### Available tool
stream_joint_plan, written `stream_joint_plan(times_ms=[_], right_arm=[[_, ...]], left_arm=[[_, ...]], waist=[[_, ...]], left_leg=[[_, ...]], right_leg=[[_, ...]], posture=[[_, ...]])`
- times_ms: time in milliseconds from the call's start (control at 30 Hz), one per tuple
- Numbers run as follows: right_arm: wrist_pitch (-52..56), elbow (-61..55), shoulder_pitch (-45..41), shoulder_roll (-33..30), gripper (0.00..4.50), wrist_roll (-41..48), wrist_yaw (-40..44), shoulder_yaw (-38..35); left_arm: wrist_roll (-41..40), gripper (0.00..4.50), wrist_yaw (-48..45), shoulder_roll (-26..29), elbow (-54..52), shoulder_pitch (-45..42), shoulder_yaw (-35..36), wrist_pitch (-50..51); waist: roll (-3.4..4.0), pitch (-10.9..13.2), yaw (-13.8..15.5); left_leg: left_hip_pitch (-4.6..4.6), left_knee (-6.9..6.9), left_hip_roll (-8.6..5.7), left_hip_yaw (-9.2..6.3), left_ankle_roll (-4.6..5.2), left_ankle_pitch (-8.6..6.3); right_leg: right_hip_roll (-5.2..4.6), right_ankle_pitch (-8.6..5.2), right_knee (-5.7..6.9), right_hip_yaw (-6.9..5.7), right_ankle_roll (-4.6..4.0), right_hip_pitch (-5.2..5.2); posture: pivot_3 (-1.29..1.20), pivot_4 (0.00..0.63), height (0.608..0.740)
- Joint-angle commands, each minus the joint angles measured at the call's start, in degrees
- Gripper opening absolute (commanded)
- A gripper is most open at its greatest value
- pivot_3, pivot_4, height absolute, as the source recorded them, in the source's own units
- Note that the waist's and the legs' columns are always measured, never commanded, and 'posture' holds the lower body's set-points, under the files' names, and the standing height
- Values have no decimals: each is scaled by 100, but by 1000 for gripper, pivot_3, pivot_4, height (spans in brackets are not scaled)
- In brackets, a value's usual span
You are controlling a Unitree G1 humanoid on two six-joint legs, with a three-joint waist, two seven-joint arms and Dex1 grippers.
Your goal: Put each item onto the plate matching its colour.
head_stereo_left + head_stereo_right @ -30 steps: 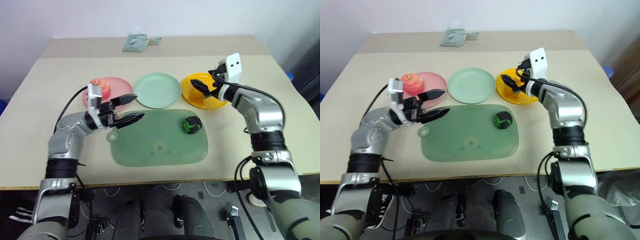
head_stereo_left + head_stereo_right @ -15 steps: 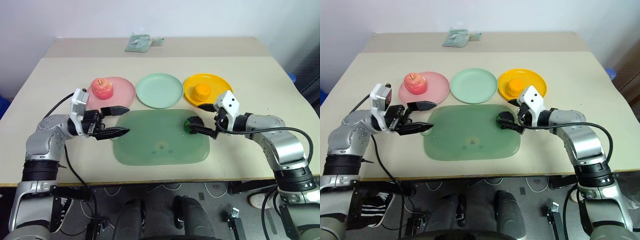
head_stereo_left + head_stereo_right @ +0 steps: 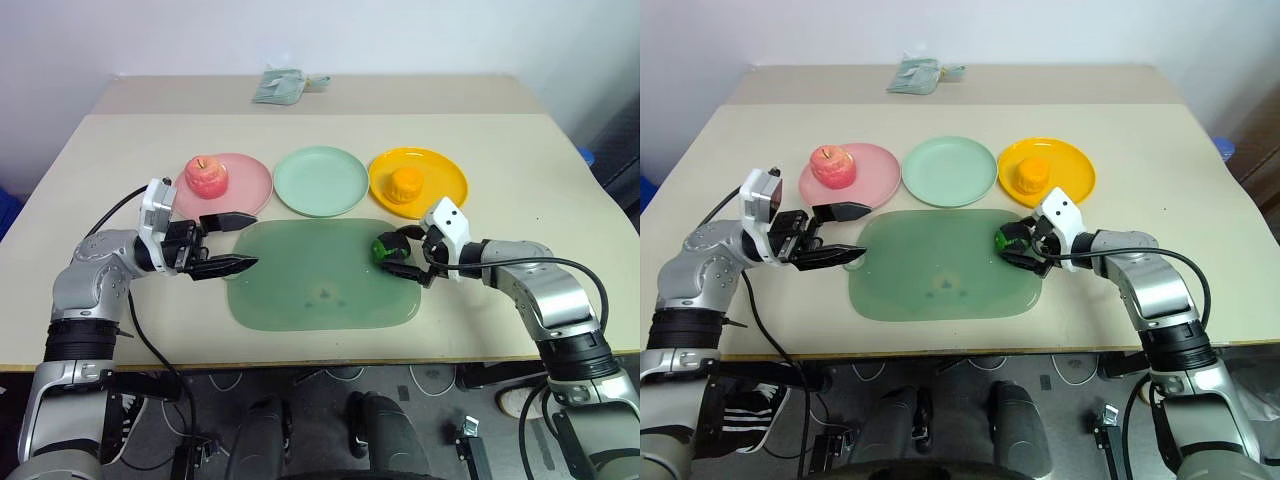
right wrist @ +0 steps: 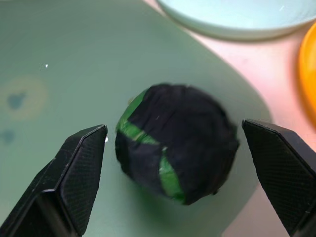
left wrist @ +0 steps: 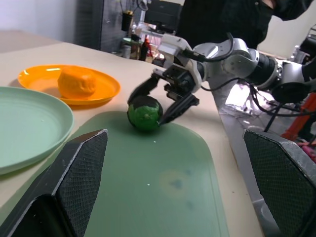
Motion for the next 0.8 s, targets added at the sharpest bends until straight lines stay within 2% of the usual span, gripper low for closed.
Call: stream_joint_plan(times_ms=[33,133,367,467,533,600,733,800], right_arm=[[29,-154,0,5,4233,71,37,-59],[-8,-198,-13,24,3233,45,-15,-86],[-41,-251,-105,92,3233,57,-155,-158],[-4,-340,-310,235,3233,157,-264,-221],[-52,-298,-587,451,3233,125,-434,-198],[-203,-150,-860,737,3233,54,-593,-127],[-991,935,-1583,1630,3233,-554,-1391,160],[-1566,1898,-2087,2090,3233,-822,-1828,168]], left_arm=[[-5,4500,52,20,-136,-72,86,-87],[-22,4500,117,5,-217,-76,77,-78],[-51,4500,318,-69,-253,-144,132,-94],[131,4500,810,-216,35,-364,283,-411],[256,4500,1094,-294,183,-447,371,-696],[306,4500,1439,-298,234,-485,378,-525],[542,4500,1899,-389,330,-505,370,-746],[619,4500,2069,-429,310,-475,371,-814]], waist=[[0,0,0],[0,0,-1],[0,0,0],[0,0,3],[0,0,-10],[0,0,-32],[0,0,-38],[0,0,-27]], left_leg=[[0,0,0,0,0,0],[0,0,0,0,0,0],[0,0,0,0,0,0],[0,0,0,0,0,0],[0,1,-1,-1,0,0],[2,2,0,1,0,0],[5,-4,4,0,0,0],[3,-3,4,0,-1,1]], right_leg=[[0,0,0,0,0,0],[0,1,0,0,2,0],[0,3,0,0,6,0],[0,4,0,0,8,0],[1,8,2,0,13,0],[2,9,4,1,14,0],[10,9,6,0,14,-2],[10,9,7,0,14,-2]], posture=[[0,150,740],[0,150,740],[0,150,740],[0,150,740],[0,150,740],[0,150,740],[0,150,740],[0,150,740]])
